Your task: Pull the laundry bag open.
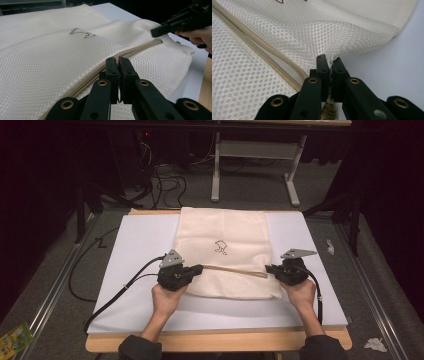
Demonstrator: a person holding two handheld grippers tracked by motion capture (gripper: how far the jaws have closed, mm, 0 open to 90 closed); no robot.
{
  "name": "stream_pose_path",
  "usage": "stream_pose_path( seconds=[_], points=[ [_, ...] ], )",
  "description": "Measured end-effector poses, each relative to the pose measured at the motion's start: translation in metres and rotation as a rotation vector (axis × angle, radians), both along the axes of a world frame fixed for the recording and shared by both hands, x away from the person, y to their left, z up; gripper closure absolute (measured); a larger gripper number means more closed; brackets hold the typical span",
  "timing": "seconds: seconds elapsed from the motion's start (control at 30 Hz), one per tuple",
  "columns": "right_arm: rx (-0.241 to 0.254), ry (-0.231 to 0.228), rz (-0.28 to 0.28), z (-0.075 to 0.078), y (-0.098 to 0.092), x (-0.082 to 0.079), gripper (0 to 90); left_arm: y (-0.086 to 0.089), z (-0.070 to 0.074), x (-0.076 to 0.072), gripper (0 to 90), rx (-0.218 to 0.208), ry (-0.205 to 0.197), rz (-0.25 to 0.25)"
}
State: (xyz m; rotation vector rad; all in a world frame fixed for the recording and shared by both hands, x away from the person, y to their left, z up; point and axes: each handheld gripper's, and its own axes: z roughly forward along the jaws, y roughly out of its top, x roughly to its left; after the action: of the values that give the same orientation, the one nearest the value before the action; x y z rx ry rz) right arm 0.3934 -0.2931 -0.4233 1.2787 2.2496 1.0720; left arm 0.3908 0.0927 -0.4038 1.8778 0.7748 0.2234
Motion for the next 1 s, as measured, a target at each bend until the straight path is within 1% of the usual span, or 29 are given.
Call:
stream_pose_path(
  seconds=[0.13, 0.2, 0.57, 0.63, 0.67, 0.73, 1.0],
  points=[
    [0.000, -0.002, 0.000, -0.002, 0.000, 0.001, 88.2, 0.005, 0.001, 0.000, 87.4, -0.003, -0.001, 0.014],
    [-0.001, 0.001, 0.000, -0.002, -0.001, 0.001, 88.2, 0.008, 0.001, 0.001, 87.4, -0.012, 0.005, 0.016],
    [0.001, 0.003, 0.003, -0.002, 0.000, 0.001, 88.2, 0.009, 0.000, -0.001, 87.5, 0.011, 0.004, 0.015],
    [-0.005, 0.003, 0.001, -0.001, 0.000, 0.000, 88.2, 0.011, 0.001, -0.001, 87.5, 0.021, -0.007, 0.026],
    [-0.005, -0.001, 0.003, -0.002, -0.001, 0.001, 88.2, 0.012, 0.002, -0.001, 87.5, 0.012, -0.005, 0.032],
    [-0.006, 0.006, -0.001, -0.003, -0.002, 0.001, 88.2, 0.016, 0.002, 0.000, 87.5, 0.005, -0.002, 0.037],
    [-0.008, 0.008, -0.003, -0.004, -0.002, 0.002, 88.2, 0.028, 0.004, 0.000, 87.5, 0.003, -0.003, 0.060]
  ],
)
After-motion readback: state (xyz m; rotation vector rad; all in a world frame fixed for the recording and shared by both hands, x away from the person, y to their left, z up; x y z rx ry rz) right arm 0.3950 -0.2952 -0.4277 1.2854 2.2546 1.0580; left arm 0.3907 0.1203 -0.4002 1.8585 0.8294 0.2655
